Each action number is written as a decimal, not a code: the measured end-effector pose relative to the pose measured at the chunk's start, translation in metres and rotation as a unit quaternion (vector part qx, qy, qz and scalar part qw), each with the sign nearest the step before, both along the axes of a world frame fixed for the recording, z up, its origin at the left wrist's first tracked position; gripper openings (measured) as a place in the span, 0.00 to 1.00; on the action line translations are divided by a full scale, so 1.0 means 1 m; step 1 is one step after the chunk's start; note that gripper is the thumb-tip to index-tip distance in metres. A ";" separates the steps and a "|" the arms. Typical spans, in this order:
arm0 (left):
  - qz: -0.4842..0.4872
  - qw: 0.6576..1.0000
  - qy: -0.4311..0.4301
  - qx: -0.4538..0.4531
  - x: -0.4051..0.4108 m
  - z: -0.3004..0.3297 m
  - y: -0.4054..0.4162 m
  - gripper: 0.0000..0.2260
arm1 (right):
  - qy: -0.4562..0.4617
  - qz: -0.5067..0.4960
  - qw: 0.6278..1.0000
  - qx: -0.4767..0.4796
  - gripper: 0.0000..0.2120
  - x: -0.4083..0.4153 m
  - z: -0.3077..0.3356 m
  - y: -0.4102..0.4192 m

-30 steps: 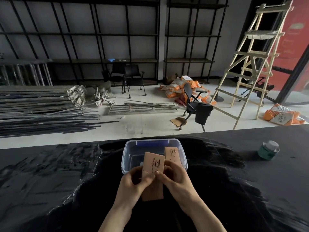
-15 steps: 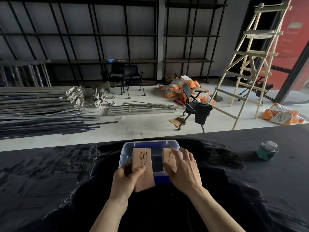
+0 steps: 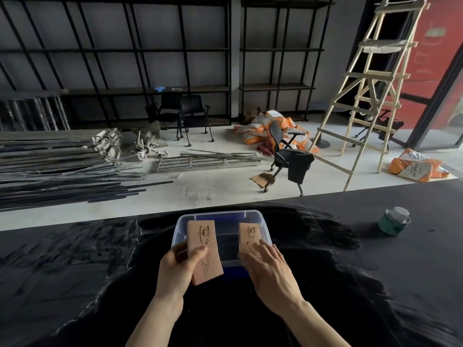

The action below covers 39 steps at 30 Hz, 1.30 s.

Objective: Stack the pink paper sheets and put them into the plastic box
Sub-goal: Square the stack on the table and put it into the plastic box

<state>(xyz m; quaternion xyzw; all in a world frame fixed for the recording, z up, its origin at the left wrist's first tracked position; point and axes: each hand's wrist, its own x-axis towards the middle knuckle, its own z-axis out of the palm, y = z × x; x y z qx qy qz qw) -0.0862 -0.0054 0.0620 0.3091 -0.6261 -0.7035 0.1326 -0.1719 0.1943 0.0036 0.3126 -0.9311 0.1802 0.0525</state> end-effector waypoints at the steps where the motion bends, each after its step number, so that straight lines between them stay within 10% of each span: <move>1: 0.000 1.000 -0.001 -0.001 0.000 0.001 0.001 0.09 | -0.001 0.001 1.000 -0.003 0.19 0.002 0.001 0.002; 22: -0.074 0.982 -0.169 -0.040 -0.029 -0.019 0.047 0.20 | 0.084 0.015 0.993 -0.086 0.03 0.066 0.003 0.057; 34: -0.191 0.930 -0.297 -0.102 -0.045 -0.035 0.055 0.38 | -0.054 -0.047 0.996 0.053 0.35 0.000 0.025 0.021; 39: -0.235 0.860 -0.340 -0.298 -0.044 -0.040 0.056 0.40 | -0.101 -0.034 0.990 0.097 0.38 -0.008 0.022 0.014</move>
